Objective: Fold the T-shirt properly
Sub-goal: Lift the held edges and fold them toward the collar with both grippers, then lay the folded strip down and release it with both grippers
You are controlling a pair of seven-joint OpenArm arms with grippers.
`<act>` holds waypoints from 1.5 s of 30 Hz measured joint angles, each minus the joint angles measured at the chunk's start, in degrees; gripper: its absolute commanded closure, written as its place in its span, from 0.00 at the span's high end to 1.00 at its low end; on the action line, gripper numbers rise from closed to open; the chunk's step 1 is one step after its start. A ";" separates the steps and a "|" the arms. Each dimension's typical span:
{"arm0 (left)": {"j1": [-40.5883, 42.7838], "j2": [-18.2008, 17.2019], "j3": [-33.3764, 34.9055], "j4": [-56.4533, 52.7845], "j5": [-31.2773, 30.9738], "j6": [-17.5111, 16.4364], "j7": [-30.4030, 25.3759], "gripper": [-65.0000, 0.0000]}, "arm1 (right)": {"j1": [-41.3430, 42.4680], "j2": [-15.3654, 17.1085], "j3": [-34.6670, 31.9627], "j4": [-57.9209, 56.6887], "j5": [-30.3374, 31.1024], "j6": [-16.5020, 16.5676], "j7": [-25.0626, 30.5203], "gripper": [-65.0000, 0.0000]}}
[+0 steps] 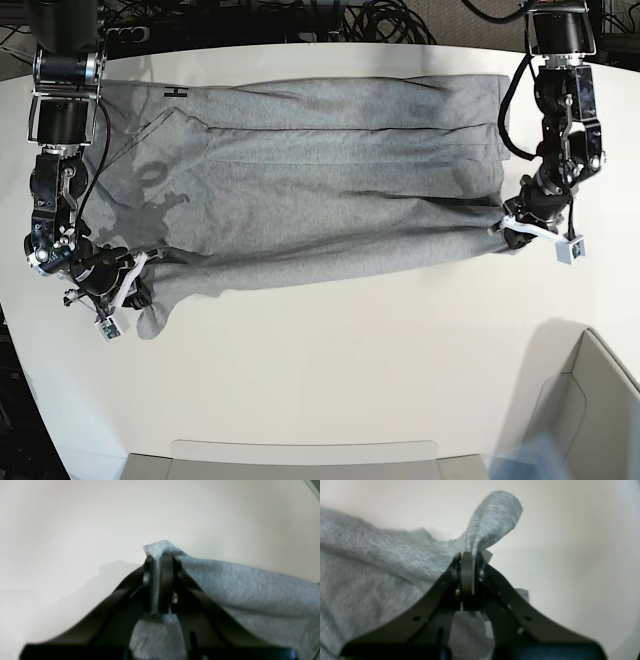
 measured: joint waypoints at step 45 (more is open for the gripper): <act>19.76 -0.20 -0.02 17.40 0.22 0.09 5.07 0.06 | -33.35 -1.22 19.63 37.22 0.63 0.02 -11.96 0.00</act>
